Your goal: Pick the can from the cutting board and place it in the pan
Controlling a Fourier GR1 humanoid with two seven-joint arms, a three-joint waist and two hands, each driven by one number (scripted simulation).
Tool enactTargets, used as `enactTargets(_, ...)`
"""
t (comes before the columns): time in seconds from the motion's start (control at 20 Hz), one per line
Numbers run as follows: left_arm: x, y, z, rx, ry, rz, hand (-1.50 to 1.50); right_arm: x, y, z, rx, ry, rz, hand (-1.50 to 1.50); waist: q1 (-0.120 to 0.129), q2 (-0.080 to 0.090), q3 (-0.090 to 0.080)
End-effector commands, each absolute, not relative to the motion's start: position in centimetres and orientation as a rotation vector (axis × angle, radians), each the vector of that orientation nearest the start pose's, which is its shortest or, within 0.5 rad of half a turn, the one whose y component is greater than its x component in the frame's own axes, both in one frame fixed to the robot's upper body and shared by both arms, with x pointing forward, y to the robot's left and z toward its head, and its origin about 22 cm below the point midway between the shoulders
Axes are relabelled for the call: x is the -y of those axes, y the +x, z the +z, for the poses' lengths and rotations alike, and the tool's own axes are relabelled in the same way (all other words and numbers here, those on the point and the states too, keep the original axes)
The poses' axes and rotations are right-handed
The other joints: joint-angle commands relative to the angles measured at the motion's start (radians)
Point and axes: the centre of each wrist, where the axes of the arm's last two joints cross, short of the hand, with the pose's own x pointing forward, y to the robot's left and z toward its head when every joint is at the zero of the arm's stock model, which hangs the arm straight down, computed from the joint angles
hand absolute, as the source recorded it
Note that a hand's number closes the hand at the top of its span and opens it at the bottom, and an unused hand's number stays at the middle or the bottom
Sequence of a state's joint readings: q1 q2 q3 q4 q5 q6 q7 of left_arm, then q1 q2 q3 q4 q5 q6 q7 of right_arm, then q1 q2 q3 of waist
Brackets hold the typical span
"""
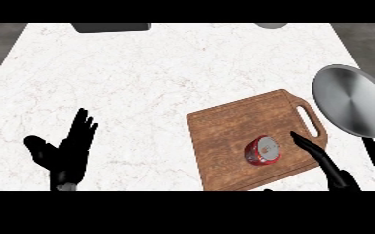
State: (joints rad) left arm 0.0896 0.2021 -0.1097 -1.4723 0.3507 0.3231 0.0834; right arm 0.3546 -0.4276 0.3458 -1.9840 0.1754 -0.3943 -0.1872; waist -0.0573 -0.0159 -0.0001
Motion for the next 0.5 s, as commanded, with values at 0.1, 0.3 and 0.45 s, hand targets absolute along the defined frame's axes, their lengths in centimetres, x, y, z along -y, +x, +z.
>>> enactTargets(0.1,-26.6,22.5,-3.6,1.22,0.088,0.301,0.0,23.2,11.3,6.2,1.775,-0.663,0.374,-1.5,0.043,0.015,-0.002)
enactTargets(0.3,-24.5,21.8,-4.5,1.218,0.064,0.27,0.0,22.3,12.3,9.3,1.689,-0.746,0.39,-1.5,0.06,0.018,-0.003)
enactTargets(0.45,-23.8,22.7,-3.3,1.238,0.053,0.245,0.0,21.3,13.3,10.9,1.598,-0.778,0.463,-1.5,0.066,0.018,-0.003)
